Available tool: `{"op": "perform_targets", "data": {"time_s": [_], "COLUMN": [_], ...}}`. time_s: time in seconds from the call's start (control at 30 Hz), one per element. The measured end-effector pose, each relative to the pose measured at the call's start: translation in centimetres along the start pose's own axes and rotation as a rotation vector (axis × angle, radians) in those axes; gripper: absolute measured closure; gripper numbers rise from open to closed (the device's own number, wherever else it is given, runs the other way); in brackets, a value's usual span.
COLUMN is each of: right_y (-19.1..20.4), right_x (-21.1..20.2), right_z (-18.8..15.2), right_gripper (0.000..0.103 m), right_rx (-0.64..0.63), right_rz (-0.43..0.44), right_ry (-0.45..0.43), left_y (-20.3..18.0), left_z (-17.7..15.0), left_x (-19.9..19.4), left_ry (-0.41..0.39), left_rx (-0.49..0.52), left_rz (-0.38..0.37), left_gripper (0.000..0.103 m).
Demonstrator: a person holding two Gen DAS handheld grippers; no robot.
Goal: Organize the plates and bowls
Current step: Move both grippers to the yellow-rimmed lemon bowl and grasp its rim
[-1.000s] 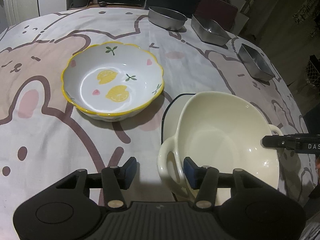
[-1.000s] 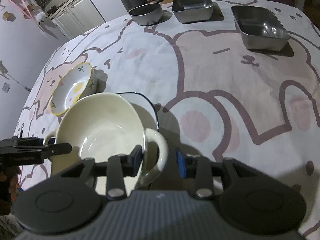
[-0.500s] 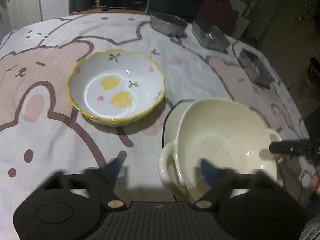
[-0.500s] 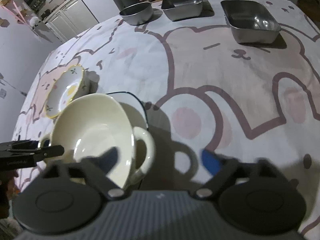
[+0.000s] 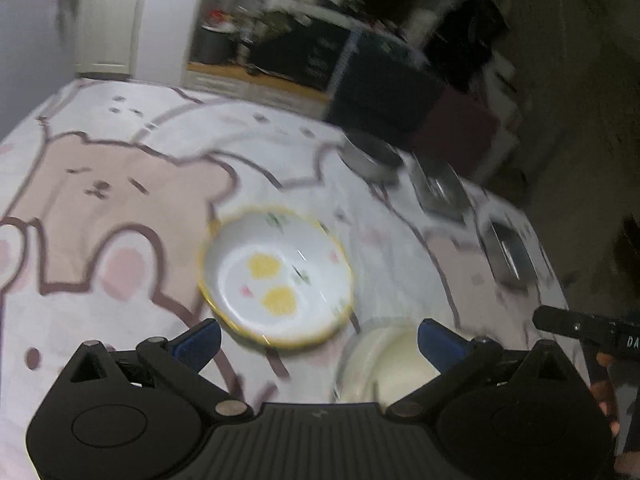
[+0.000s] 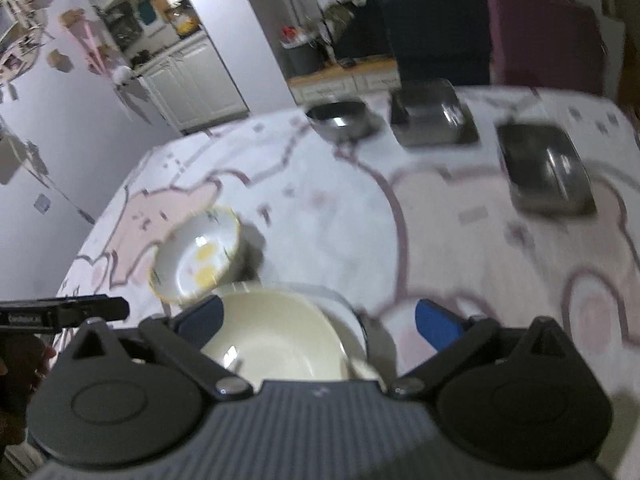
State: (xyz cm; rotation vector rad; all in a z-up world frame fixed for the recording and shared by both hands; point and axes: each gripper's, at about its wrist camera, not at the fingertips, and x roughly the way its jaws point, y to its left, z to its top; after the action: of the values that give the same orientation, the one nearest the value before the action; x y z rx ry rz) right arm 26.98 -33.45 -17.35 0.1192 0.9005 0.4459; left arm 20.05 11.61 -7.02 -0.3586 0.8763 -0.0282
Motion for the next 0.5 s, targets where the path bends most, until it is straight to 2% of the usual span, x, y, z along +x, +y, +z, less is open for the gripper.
{"op": "perform_targets", "data": {"time_s": [0.1, 0.17, 0.3, 0.37, 0.43, 0.5], "right_y": [1.6, 2.6, 4.4, 5.3, 6.1, 6.8], "right_x": [1.2, 2.7, 6.8, 9.4, 11.7, 13.9], "right_z": [2.8, 4.6, 7.3, 8.4, 8.9, 9.1], "right_gripper": [0.0, 0.0, 0.001, 0.003, 0.015, 0.022], "right_rx": [-0.048, -0.062, -0.075, -0.081, -0.102, -0.118], "right_rz": [0.006, 0.014, 0.063, 0.087, 0.098, 0.103], "right_ry": [-0.03, -0.035, 0.002, 0.044, 0.084, 0.13], "left_y": [1.7, 3.2, 5.9, 7.0, 7.7, 7.9], "left_z": [1.2, 1.6, 2.2, 2.2, 2.0, 1.9], "left_x": [0.4, 1.0, 3.5, 5.0, 6.5, 7.7], "left_ry": [-0.029, -0.031, 0.021, 0.06, 0.098, 0.123], "left_rx": [-0.084, -0.147, -0.273, -0.326, -0.352, -0.343], "left_rz": [0.045, 0.064, 0.088, 0.089, 0.081, 0.092], "left_gripper": [0.001, 0.005, 0.031, 0.037, 0.044, 0.055]}}
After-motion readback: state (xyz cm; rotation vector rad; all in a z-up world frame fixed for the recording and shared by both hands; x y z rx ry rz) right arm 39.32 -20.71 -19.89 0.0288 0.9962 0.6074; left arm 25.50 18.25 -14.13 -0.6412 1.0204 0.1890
